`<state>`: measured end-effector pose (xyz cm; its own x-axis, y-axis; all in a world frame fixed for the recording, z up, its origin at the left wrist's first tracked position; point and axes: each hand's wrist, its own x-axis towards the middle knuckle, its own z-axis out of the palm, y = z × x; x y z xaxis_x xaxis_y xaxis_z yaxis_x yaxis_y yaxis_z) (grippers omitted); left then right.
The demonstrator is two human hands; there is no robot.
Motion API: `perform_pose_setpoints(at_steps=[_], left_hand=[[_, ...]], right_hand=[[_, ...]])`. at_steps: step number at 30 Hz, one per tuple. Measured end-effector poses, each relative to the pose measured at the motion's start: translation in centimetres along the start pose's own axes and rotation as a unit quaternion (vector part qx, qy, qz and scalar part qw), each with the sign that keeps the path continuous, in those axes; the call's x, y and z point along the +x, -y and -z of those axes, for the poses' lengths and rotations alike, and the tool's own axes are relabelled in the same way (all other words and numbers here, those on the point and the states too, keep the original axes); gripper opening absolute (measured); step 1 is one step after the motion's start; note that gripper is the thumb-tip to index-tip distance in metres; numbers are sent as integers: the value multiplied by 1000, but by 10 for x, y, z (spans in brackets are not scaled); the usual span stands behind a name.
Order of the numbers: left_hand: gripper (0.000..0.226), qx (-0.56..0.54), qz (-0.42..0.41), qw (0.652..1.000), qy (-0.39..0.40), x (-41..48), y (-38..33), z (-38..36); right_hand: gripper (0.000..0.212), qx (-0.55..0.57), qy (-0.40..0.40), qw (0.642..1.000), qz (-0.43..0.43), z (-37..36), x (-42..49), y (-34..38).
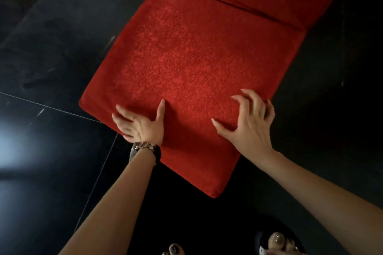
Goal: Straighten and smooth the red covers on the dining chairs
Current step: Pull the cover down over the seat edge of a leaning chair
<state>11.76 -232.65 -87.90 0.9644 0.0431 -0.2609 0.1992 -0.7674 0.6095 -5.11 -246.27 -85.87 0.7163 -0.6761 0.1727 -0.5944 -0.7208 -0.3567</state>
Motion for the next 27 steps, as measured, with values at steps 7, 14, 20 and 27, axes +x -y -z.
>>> perform_pose_setpoints(at_steps=[7, 14, 20, 27], left_hand=[[145, -165, 280, 945, 32, -5, 11, 6], [139, -321, 298, 896, 78, 1, 14, 16], [117, -329, 312, 884, 113, -1, 9, 22], [111, -333, 281, 888, 150, 0, 13, 26]], right_hand=[[99, 75, 4, 980, -183, 6, -23, 3], [113, 433, 154, 710, -534, 2, -40, 31], [111, 436, 295, 662, -534, -1, -59, 40], [51, 465, 289, 679, -490, -1, -56, 35]])
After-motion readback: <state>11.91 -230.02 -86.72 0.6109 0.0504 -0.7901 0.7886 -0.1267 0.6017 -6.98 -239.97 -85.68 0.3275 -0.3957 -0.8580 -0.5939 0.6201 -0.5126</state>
